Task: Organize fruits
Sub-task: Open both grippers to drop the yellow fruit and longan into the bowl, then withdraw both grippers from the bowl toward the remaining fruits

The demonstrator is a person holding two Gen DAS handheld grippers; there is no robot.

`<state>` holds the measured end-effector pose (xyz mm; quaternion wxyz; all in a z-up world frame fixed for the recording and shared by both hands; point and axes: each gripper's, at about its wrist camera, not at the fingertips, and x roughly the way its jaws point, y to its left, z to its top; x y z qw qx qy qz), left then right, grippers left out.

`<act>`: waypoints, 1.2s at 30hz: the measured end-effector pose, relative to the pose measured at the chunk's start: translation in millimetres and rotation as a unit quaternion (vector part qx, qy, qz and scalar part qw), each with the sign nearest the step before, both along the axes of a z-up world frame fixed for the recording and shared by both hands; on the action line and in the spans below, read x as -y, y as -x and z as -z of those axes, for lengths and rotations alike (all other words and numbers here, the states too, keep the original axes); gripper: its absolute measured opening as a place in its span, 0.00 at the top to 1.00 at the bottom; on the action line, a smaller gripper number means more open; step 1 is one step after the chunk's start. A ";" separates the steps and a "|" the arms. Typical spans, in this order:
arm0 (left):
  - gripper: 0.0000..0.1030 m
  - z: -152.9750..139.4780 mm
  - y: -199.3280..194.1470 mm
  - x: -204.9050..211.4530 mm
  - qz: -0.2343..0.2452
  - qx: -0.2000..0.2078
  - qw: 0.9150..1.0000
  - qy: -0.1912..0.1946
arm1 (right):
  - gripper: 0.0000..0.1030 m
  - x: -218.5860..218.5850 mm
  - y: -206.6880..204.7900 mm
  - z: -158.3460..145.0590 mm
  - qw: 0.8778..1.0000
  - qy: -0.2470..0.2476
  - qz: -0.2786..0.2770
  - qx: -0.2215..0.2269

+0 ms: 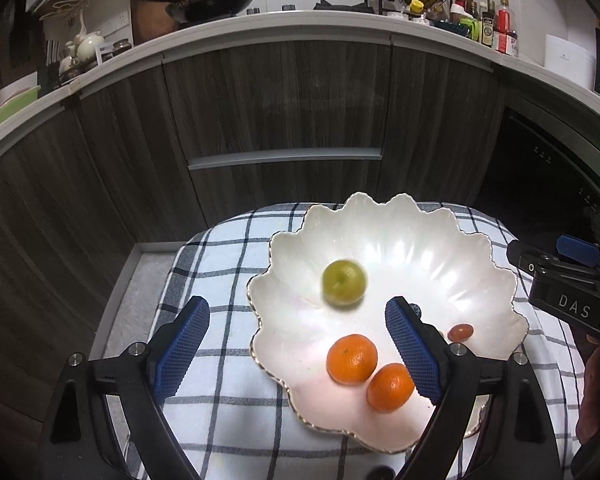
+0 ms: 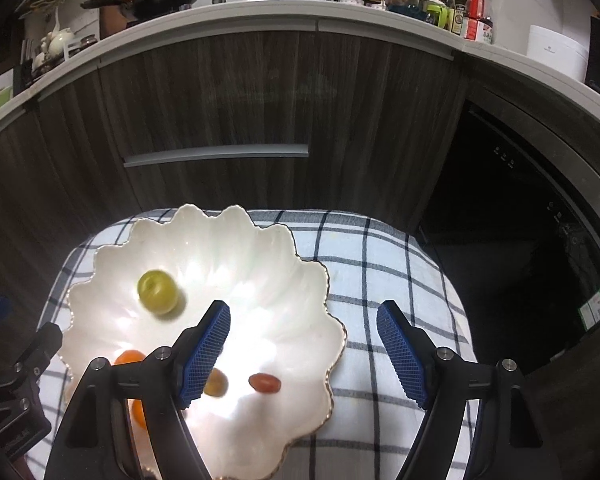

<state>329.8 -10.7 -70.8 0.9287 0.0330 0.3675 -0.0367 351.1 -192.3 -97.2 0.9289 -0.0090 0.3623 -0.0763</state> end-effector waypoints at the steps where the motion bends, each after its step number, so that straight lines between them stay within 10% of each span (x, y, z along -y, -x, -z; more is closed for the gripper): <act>1: 0.12 -1.7 2.6 -0.3 0.000 0.002 1.000 0.000 | 0.26 -0.6 2.5 -1.2 1.000 0.001 -0.001 0.002; 36: 0.12 -16.8 77.5 20.3 0.013 0.010 1.000 -0.005 | 0.26 10.4 90.0 -18.6 1.000 0.008 -0.001 0.029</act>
